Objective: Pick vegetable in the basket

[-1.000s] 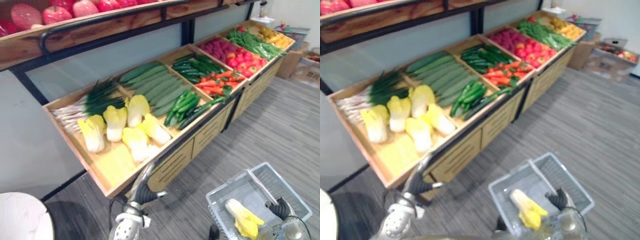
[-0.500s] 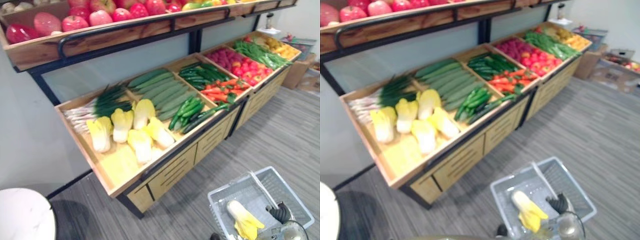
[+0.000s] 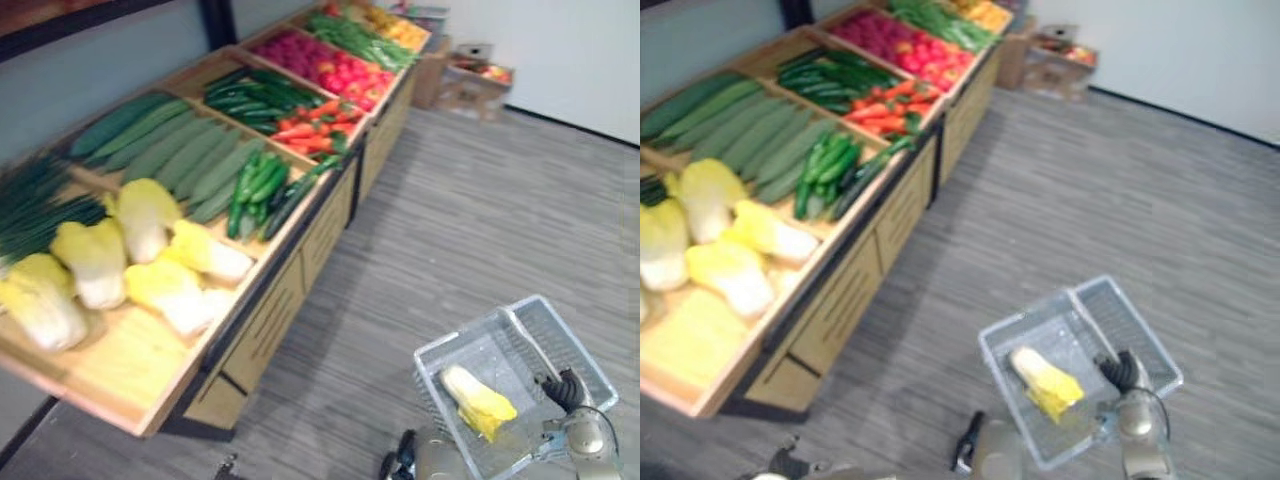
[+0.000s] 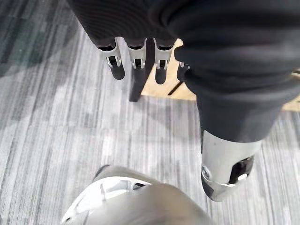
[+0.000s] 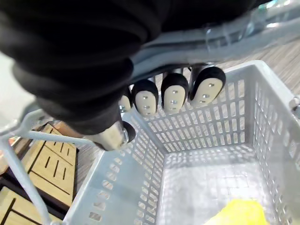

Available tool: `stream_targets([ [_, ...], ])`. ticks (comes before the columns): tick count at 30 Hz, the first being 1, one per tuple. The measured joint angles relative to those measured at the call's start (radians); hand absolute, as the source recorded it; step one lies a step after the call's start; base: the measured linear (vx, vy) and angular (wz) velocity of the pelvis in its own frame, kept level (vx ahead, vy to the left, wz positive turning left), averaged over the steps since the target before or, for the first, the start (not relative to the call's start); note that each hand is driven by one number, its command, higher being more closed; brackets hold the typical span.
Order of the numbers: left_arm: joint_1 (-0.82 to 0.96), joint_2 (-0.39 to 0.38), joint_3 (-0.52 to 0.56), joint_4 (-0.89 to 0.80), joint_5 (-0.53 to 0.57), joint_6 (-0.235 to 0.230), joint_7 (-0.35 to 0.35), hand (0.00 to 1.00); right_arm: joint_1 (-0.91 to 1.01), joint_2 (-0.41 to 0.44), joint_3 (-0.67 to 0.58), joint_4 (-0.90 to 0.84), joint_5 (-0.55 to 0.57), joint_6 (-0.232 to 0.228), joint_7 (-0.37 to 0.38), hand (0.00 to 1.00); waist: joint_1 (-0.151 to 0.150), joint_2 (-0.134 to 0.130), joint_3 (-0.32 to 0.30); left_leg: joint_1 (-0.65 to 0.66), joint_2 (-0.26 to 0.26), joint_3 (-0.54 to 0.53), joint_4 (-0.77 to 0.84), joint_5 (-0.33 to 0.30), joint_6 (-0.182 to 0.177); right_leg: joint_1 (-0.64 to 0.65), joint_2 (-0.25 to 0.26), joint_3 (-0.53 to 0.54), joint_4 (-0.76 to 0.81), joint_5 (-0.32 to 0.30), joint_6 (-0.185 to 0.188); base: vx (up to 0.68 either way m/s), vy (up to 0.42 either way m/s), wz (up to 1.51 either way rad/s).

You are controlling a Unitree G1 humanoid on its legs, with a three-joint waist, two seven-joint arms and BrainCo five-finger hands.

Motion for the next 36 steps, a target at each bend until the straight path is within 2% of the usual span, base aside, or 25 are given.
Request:
stream_targets([
  [1,0.0,-0.005,-0.001,-0.001,0.001,-0.001,0.0,0.0,-0.01,0.001,0.004,0.002,-0.011,0.007,0.002,1.0,-0.012,-0.021,-0.003,0.019,-0.034,0.051,-0.028,0.011,0.0,0.011,-0.085,-0.032,0.103,-0.089,0.028,-0.03,-0.104,-0.62],
  [3,0.008,-0.01,0.0,0.017,0.008,0.001,0.0,0.0,-0.029,-0.011,0.044,0.024,-0.023,0.007,0.009,1.0,-0.006,-0.043,-0.011,0.03,-0.046,0.112,0.003,0.011,0.0,0.069,-0.196,-0.033,0.145,-0.144,0.095,-0.02,-0.145,-0.72],
  [4,0.019,-0.01,0.001,0.026,0.009,0.002,0.0,0.0,-0.046,-0.013,0.068,0.025,-0.033,0.006,0.008,1.0,0.0,-0.046,-0.018,0.023,-0.03,0.143,0.034,0.01,0.0,0.085,-0.214,-0.027,0.115,-0.156,0.121,0.01,-0.294,-1.22],
  [5,0.018,-0.007,0.007,0.022,0.012,0.002,0.009,0.0,-0.056,-0.019,0.107,0.028,-0.032,0.001,0.026,1.0,0.016,-0.051,-0.028,-0.007,0.013,0.178,0.096,0.01,0.0,0.098,-0.186,-0.014,-0.001,-0.181,0.22,0.02,-0.218,-0.93],
  [6,0.016,-0.007,0.008,0.023,0.013,0.002,0.01,0.0,-0.059,-0.018,0.113,0.029,-0.031,0.001,0.029,1.0,0.018,-0.05,-0.029,-0.015,0.024,0.183,0.108,0.01,0.0,0.101,-0.17,-0.015,-0.026,-0.194,0.234,0.02,-0.328,-1.0],
  [7,0.004,-0.019,0.018,0.026,0.014,0.003,0.013,0.0,-0.068,-0.018,0.125,0.026,-0.03,-0.005,0.034,1.0,0.035,-0.03,-0.038,-0.049,0.065,0.192,0.156,0.011,-0.002,0.107,-0.102,-0.012,-0.134,-0.216,0.205,0.03,-0.349,-0.88],
  [8,-0.007,-0.042,0.022,0.031,0.014,0.002,0.014,0.0,-0.076,-0.018,0.127,0.026,-0.029,-0.006,0.033,1.0,0.042,0.001,-0.036,-0.067,0.107,0.202,0.205,0.025,-0.014,0.115,-0.049,0.008,-0.217,-0.221,0.197,0.05,-0.396,-0.97],
  [9,-0.009,-0.051,0.022,0.032,0.014,0.002,0.015,0.0,-0.08,-0.018,0.131,0.026,-0.029,-0.006,0.033,1.0,0.043,0.011,-0.034,-0.074,0.128,0.213,0.252,0.037,-0.004,0.125,-0.03,0.024,-0.252,-0.223,0.193,0.05,-0.319,-0.87],
  [10,-0.01,-0.063,0.028,0.033,0.015,0.001,0.016,0.0,-0.079,-0.018,0.142,0.028,-0.029,-0.004,0.033,1.0,0.044,0.011,-0.027,-0.106,0.163,0.205,0.33,0.034,-0.02,0.144,-0.015,0.055,-0.296,-0.224,0.192,0.01,-0.143,-0.61],
  [11,-0.014,-0.07,0.017,0.032,0.018,-0.001,0.014,0.0,-0.07,-0.02,0.143,0.028,-0.029,-0.003,0.03,1.0,0.036,0.018,-0.027,-0.126,0.145,0.175,0.28,0.021,-0.041,0.157,-0.019,0.069,-0.307,-0.224,0.191,-0.01,-0.125,-0.5],
  [12,-0.014,-0.071,0.008,0.032,0.018,-0.002,0.015,0.0,-0.061,-0.024,0.141,0.027,-0.029,-0.003,0.029,1.0,0.034,0.024,-0.026,-0.139,0.149,0.163,0.259,0.038,-0.034,0.163,-0.014,0.071,-0.307,-0.224,0.191,-0.01,-0.069,-0.33],
  [13,-0.014,-0.078,0.001,0.031,0.017,-0.002,0.018,0.0,-0.035,-0.038,0.13,0.021,-0.024,-0.008,0.031,1.0,0.034,0.047,-0.026,-0.158,0.162,0.148,0.227,0.137,-0.004,0.176,0.007,0.069,-0.301,-0.229,0.188,0.03,-0.063,-0.23],
  [15,-0.012,-0.074,0.001,0.03,0.017,0.004,0.018,0.0,0.012,-0.027,0.109,0.005,-0.021,-0.01,0.032,1.0,0.03,0.051,-0.026,-0.144,0.191,0.126,0.268,0.162,-0.014,0.209,0.009,0.064,-0.287,-0.255,0.196,0.05,-0.048,-0.06],
  [16,-0.011,-0.066,0.001,0.028,0.007,0.005,0.023,0.0,0.038,-0.026,0.109,-0.012,-0.021,-0.011,0.032,1.0,0.023,0.037,-0.018,-0.139,0.19,0.112,0.286,0.18,-0.017,0.219,0.002,0.065,-0.282,-0.261,0.195,-0.01,-0.058,0.07],
  [17,-0.011,-0.06,0.004,0.023,-0.003,0.007,0.029,0.0,0.051,-0.024,0.109,-0.015,-0.021,-0.014,0.032,1.0,0.018,0.025,-0.008,-0.138,0.178,0.074,0.297,0.205,-0.015,0.234,-0.006,0.069,-0.284,-0.261,0.195,-0.07,-0.07,-0.09],
  [18,-0.01,-0.056,0.015,0.022,-0.009,0.007,0.041,0.0,0.058,-0.018,0.109,-0.015,-0.021,-0.014,0.032,1.0,0.017,0.008,0.003,-0.138,0.144,-0.016,0.297,0.25,-0.019,0.249,-0.02,0.091,-0.297,-0.261,0.195,-0.09,-0.075,-0.41],
  [19,-0.006,-0.061,0.025,0.02,-0.033,0.007,0.053,0.0,0.058,-0.017,0.11,-0.015,-0.021,-0.014,0.031,1.0,0.026,0.001,0.006,-0.145,0.102,-0.133,0.301,0.296,-0.025,0.258,-0.028,0.133,-0.32,-0.261,0.195,-0.08,-0.063,-0.64],
  [21,0.008,-0.076,0.031,0.011,-0.044,0.006,0.059,0.0,0.058,-0.018,0.11,-0.013,-0.021,-0.014,0.03,1.0,0.043,-0.005,0.01,-0.18,0.059,-0.277,0.332,0.337,-0.033,0.263,-0.027,0.193,-0.352,-0.251,0.194,-0.03,-0.021,-0.86],
  [22,0.023,-0.088,0.033,0.002,-0.044,0.001,0.06,0.0,0.056,-0.021,0.11,-0.008,-0.02,-0.013,0.029,1.0,0.045,0.007,0.008,-0.19,0.004,-0.383,0.33,0.289,-0.065,0.262,-0.027,0.236,-0.372,-0.241,0.193,0.01,0.035,-1.01],
  [24,0.046,-0.108,0.038,-0.011,-0.045,-0.012,0.059,0.0,0.053,-0.026,0.112,-0.002,-0.02,-0.012,0.028,1.0,0.049,0.022,0.009,-0.205,-0.074,-0.497,0.31,0.208,-0.089,0.255,-0.024,0.292,-0.398,-0.224,0.182,0.03,0.113,-1.01],
  [25,0.056,-0.111,0.037,-0.014,-0.045,-0.016,0.058,0.0,0.055,-0.03,0.122,0.0,-0.02,-0.012,0.03,1.0,0.054,0.025,0.007,-0.199,-0.12,-0.53,0.239,0.181,-0.09,0.256,-0.013,0.328,-0.424,-0.196,0.196,0.04,0.153,-0.9],
  [28,0.069,-0.112,0.029,-0.005,-0.037,-0.014,0.056,0.0,0.057,-0.032,0.122,0.0,-0.02,-0.011,0.031,1.0,0.057,0.048,-0.019,-0.109,-0.142,-0.532,0.02,0.16,-0.086,0.256,0.02,0.369,-0.475,-0.15,0.235,0.08,0.164,-0.62],
  [29,0.068,-0.104,0.023,-0.007,-0.023,-0.016,0.057,0.0,0.056,-0.035,0.12,-0.001,-0.02,-0.014,0.031,1.0,0.048,0.038,-0.029,-0.093,-0.161,-0.533,-0.063,0.159,-0.084,0.253,0.02,0.368,-0.519,-0.117,0.247,0.09,0.158,-0.08],
  [32,0.055,-0.093,-0.006,-0.004,-0.022,-0.02,0.056,0.0,0.054,-0.041,0.115,-0.001,-0.013,-0.017,0.031,1.0,0.04,0.033,-0.033,-0.094,-0.202,-0.562,-0.165,0.163,-0.077,0.24,0.005,0.355,-0.59,-0.064,0.272,0.05,0.159,0.15],
  [36,0.048,-0.089,-0.028,-0.004,-0.022,-0.015,0.057,0.0,0.066,-0.039,0.116,0.0,-0.017,-0.016,0.031,1.0,0.041,0.036,-0.036,-0.077,-0.235,-0.586,-0.179,0.173,-0.063,0.268,-0.024,0.337,-0.599,-0.054,0.28,0.0,0.086,0.2],
])
